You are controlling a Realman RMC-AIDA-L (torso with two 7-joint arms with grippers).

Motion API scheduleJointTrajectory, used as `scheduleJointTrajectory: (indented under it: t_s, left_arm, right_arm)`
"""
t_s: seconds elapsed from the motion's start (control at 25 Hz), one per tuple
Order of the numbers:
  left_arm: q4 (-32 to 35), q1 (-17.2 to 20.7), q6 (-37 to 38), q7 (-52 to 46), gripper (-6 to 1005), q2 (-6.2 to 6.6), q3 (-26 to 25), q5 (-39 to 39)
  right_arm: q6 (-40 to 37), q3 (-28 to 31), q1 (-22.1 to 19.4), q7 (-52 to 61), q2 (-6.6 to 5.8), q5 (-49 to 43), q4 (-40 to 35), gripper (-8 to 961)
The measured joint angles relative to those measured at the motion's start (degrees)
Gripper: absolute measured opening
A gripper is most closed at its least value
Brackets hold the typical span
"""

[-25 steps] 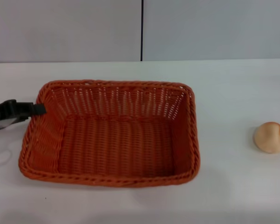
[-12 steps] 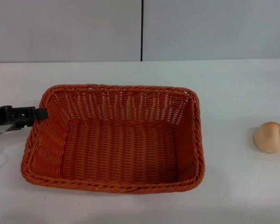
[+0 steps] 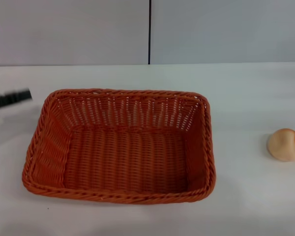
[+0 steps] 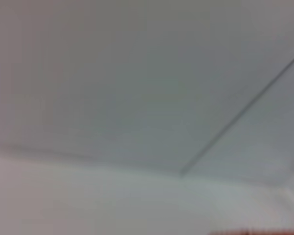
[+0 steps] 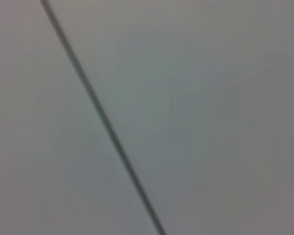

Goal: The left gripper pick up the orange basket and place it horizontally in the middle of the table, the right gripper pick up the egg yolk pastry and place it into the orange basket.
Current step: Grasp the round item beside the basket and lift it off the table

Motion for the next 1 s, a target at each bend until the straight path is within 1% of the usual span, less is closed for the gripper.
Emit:
scheduleJointTrajectory:
  t_s: [0.08,0.12,0.16,0.2,0.28,0.36,0.48,0.52,0.56,0.72,0.76,0.84,0.92,1.0]
  left_arm:
    - [-1.0,-0.1,-0.1,5.2,605,-0.47,-2.7,-3.3]
    - [-3.3,0.2,0.0,10.5,605,-0.49,-3.8,-8.8]
    - [-3.3,0.2,0.0,10.5,605,-0.49,-3.8,-8.8]
    - [-5.1,0.6,0.1,13.6,606,-0.42,-4.0,-12.5]
    - [-7.3,1.0,0.8,18.6,606,-0.29,-4.0,-17.4]
    - [-8.9,1.2,1.6,22.5,606,-0.38,-4.0,-20.9]
    - [-13.0,1.0,2.9,29.5,627,-0.47,-3.8,-25.6]
    - [-15.1,0.7,3.5,32.4,634,-0.44,-3.8,-26.9]
    - [-16.2,0.4,3.6,33.9,641,-0.40,-3.8,-27.6]
    - [-18.6,-0.7,3.4,37.2,668,-0.40,-3.8,-28.7]
    - [-19.5,-1.3,3.2,38.1,675,-0.42,-3.7,-28.8]
    - [-20.4,-1.8,2.9,39.0,689,-0.43,-3.7,-28.8]
    - [-22.0,-2.8,2.7,40.7,703,-0.45,-3.9,-28.9]
    - [-22.9,-3.2,2.6,41.7,717,-0.45,-4.0,-29.0]
  right_arm:
    - [0.0,-2.8,-0.3,2.0,-0.20,-0.1,-1.0,474]
    - [0.0,-4.4,-0.5,3.4,-0.37,-0.6,-1.7,475]
    - [0.0,-5.8,-0.7,4.7,-0.57,-1.2,-2.3,476]
    - [-0.2,-7.3,-0.8,6.2,-0.85,-2.4,-3.0,477]
    - [-0.8,-10.9,-0.9,11.2,-1.84,-7.0,-5.1,479]
    - [-2.3,-13.8,-0.6,17.0,-2.83,-13.2,-7.7,481]
    - [-7.2,-16.0,0.0,25.9,-3.77,-23.6,-13.2,484]
    - [-11.0,-16.2,0.6,32.9,-4.08,-30.5,-17.8,485]
    - [-11.0,-16.2,0.6,32.9,-4.08,-30.5,-17.8,486]
    - [-18.0,-16.3,2.1,44.3,-4.16,-40.0,-26.6,490]
    - [-18.0,-16.3,2.1,44.3,-4.16,-40.0,-26.6,491]
    - [-20.5,-16.3,3.0,47.3,-4.18,-43.0,-28.8,493]
    - [-23.4,-16.4,4.2,49.3,-4.32,-46.9,-30.2,495]
    - [-26.8,-16.5,6.1,51.7,-4.78,-53.3,-31.1,497]
